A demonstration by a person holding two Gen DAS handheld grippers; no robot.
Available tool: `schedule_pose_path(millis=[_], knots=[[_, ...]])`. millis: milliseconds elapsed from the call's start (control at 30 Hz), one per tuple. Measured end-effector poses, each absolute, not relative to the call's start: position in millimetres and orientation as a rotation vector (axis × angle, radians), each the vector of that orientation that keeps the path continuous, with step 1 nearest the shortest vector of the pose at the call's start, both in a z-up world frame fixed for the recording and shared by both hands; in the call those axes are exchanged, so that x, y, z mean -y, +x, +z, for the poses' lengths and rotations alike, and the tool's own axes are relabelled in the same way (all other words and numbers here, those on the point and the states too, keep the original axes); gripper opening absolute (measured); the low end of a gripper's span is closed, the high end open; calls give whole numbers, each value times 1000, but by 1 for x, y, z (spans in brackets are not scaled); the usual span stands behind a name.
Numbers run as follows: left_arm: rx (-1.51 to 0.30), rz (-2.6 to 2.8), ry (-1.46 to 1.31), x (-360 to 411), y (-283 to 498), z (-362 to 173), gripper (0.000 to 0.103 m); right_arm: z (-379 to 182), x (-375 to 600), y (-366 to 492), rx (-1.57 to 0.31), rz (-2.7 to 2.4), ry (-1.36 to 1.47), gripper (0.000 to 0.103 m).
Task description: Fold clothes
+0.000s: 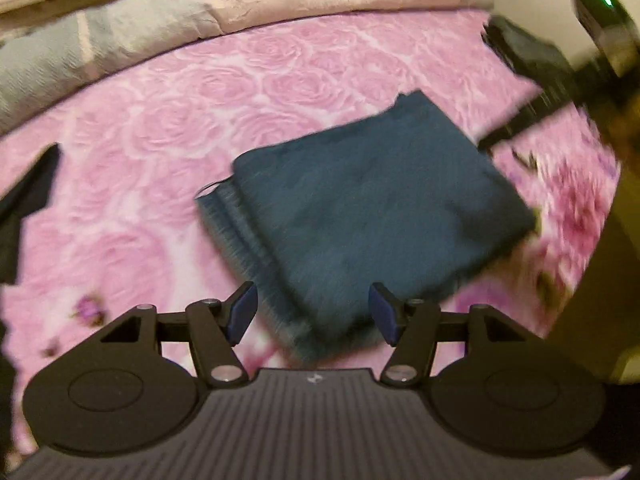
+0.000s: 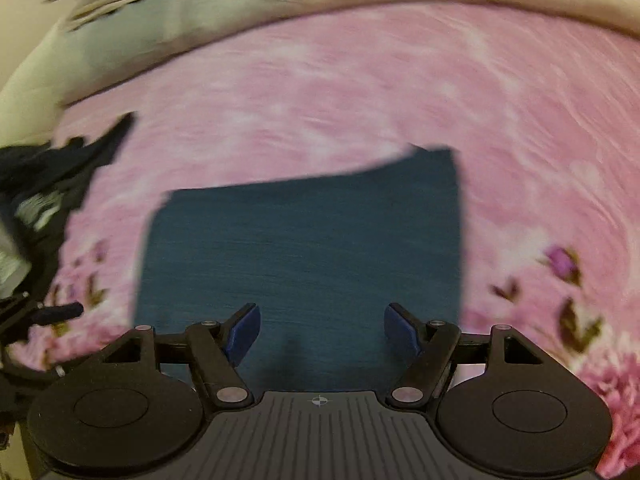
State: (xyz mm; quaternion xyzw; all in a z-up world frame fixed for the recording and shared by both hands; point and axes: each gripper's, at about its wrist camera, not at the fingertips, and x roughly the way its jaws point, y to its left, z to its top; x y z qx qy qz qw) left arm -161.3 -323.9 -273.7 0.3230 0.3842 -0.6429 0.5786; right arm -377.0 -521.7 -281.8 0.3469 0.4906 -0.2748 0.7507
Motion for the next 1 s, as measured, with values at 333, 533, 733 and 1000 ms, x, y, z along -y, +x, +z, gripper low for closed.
schedule_pose_path(millis=[333, 533, 733, 1000], knots=[[-1233, -1296, 539, 368, -129, -331, 55, -338, 564, -442, -1063, -605, 866, 72], [-1313, -1322, 522, 380, -124, -339, 28, -358, 569, -450, -1015, -558, 961, 72], [-1219, -1274, 390, 348, -104, -305, 10, -337, 557, -441, -968, -503, 895, 72], [-1232, -1274, 540, 349, -95, -330, 40, -313, 511, -420, -1062, -483, 546, 85]])
